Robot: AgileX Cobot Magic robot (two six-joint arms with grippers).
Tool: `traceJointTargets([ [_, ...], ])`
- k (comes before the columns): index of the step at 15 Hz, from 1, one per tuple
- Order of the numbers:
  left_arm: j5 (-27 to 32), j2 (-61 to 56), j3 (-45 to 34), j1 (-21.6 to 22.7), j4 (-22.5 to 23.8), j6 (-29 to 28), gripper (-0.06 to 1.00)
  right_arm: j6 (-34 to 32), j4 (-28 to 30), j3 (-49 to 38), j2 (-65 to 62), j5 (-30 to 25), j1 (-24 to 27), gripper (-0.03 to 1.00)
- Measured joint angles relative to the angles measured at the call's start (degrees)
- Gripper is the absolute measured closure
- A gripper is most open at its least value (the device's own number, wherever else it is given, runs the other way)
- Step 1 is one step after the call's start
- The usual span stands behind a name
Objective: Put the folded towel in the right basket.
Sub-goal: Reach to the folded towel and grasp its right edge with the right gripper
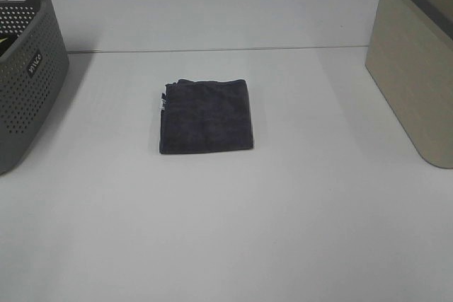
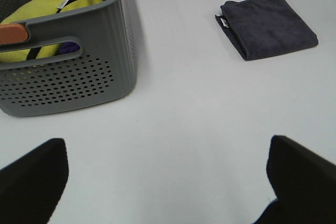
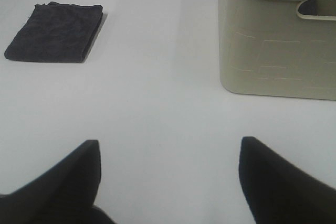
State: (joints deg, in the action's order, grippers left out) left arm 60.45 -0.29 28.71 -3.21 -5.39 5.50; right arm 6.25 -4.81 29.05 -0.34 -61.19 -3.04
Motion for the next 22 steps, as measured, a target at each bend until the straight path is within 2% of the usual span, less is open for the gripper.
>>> traceJointTargets([
  [22,0.0,0.0,0.0,0.0,0.0,0.0,-0.03,0.0,0.0,0.0,0.0,0.0,0.0,0.27],
])
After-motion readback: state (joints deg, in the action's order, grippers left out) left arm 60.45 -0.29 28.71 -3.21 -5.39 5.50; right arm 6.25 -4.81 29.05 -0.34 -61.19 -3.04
